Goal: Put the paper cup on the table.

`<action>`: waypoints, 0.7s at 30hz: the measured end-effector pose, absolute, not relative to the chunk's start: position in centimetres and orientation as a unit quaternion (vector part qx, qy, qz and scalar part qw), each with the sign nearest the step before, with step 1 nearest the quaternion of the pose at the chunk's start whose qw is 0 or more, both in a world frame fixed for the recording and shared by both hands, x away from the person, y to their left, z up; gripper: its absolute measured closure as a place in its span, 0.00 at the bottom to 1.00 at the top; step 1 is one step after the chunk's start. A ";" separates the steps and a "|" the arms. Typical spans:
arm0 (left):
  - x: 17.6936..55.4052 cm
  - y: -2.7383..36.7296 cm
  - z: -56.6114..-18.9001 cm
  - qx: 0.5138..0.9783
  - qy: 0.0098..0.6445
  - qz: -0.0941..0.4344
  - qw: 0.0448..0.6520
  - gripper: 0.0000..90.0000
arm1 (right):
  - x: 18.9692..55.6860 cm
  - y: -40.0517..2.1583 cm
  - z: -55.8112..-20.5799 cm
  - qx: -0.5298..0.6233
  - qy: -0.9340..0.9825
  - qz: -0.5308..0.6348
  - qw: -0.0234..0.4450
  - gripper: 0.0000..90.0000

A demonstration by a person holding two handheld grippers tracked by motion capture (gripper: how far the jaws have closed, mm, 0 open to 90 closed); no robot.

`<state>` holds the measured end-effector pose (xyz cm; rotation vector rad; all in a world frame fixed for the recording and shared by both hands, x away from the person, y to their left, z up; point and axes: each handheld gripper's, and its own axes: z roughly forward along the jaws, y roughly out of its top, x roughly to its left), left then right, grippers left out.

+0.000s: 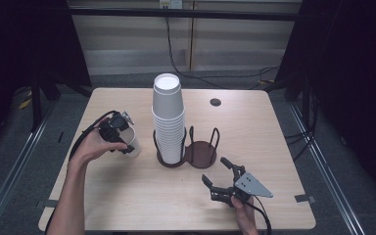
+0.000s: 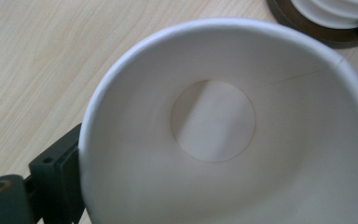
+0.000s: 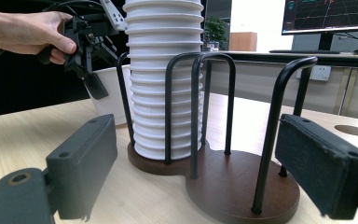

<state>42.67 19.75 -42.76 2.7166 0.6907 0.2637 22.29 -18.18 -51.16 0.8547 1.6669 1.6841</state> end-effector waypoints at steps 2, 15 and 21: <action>42.7 19.8 -42.8 0.952 0.245 0.089 0.162 0.07 | 22.3 -18.2 -51.2 0.323 0.630 0.637 0.306 0.14; 42.7 19.6 -43.9 0.948 0.261 0.090 0.155 0.07 | 22.3 -18.2 -51.2 0.324 0.630 0.636 0.306 0.14; 42.5 20.1 -44.6 0.947 0.262 0.079 0.166 0.08 | 22.3 -18.2 -51.2 0.324 0.630 0.636 0.306 0.14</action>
